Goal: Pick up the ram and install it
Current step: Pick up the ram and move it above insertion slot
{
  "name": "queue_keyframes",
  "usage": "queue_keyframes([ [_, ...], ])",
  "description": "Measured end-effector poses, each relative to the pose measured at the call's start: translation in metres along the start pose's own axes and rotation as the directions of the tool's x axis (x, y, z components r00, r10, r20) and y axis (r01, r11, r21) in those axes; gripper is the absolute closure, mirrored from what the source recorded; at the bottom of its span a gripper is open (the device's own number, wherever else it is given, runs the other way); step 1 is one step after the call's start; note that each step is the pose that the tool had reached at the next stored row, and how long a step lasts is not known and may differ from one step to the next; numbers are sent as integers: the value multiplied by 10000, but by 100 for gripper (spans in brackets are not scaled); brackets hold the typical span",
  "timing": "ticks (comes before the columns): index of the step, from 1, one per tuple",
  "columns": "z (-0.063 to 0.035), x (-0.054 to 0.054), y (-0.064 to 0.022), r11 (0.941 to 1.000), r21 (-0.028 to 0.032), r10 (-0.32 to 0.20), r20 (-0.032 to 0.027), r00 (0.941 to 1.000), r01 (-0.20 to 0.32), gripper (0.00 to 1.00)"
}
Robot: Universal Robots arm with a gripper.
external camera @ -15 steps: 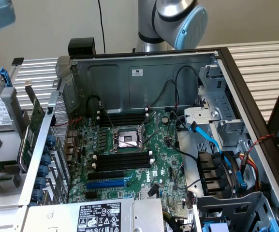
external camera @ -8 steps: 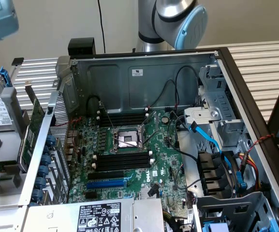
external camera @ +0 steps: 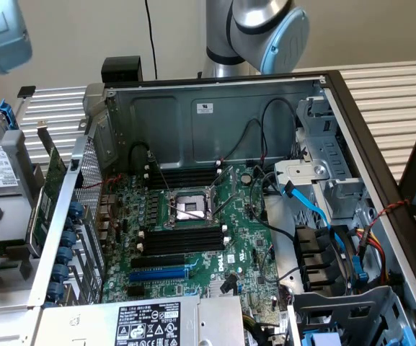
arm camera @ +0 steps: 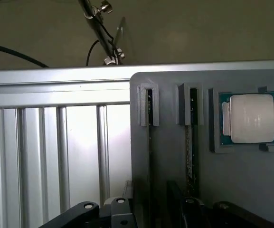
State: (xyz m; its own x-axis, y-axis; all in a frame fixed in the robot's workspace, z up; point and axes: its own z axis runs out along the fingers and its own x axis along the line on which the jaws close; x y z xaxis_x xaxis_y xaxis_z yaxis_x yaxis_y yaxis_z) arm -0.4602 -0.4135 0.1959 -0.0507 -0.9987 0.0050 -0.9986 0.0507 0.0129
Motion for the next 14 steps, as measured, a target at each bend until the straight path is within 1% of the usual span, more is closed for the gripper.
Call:
queue_keyframes([
  [1, 1, 0, 0, 10000, -6, 4, -1, 10000, -4, 60],
  [3, 1, 0, 0, 10000, -7, 14, -1, 10000, -14, 73],
  [4, -2, 0, 1, 10000, -5, 18, 0, 10000, -18, 73],
  [5, -21, 0, 1, 10000, -3, 20, 0, 10000, -20, 84],
  [7, -97, 1, 2, 10000, -4, 27, -9, 10000, -27, 86],
  [14, -412, 5, 6, 10000, -3, 39, -10, 10000, -39, 86],
])
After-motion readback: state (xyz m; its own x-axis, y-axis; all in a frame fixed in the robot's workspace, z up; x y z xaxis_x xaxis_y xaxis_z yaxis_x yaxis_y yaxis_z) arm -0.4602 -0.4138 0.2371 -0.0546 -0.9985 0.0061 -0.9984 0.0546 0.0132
